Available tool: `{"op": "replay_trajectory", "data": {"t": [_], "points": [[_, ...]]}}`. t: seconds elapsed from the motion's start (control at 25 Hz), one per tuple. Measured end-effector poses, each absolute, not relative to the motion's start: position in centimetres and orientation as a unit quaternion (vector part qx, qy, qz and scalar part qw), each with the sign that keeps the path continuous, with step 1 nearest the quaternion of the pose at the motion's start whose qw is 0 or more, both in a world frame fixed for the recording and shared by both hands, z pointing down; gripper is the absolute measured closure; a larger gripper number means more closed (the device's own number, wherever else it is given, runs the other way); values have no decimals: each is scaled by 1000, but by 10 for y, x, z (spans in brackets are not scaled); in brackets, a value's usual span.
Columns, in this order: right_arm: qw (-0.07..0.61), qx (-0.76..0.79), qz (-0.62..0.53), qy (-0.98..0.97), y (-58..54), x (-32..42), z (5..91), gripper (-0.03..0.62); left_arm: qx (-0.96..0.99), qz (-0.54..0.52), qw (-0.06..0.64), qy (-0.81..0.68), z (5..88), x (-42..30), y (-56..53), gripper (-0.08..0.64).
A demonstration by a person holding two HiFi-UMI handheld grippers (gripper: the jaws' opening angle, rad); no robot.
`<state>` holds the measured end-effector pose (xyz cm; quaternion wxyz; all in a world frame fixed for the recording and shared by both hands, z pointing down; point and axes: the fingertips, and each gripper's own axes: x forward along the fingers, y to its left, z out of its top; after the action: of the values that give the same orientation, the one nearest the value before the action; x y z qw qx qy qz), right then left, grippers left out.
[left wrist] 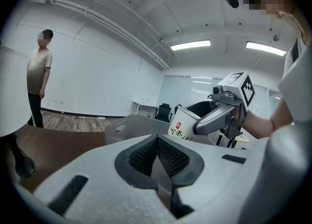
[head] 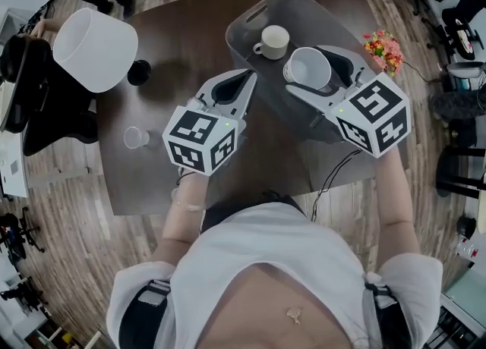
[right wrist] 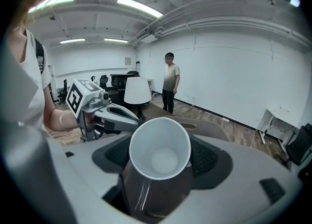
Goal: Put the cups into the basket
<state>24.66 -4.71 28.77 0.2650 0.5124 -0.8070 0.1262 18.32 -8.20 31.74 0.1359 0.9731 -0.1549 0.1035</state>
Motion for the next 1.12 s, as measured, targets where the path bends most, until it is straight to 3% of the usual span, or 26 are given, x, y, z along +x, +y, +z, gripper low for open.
{"op": "replay_trajectory", "data": {"t": [0.36, 1.12], "points": [[283, 483, 151, -815, -81, 286, 329, 229, 961, 112, 147, -206, 328, 192, -107, 549], [325, 394, 166, -843, -127, 254, 423, 229, 941, 121, 191, -253, 369, 167, -117, 548]]}}
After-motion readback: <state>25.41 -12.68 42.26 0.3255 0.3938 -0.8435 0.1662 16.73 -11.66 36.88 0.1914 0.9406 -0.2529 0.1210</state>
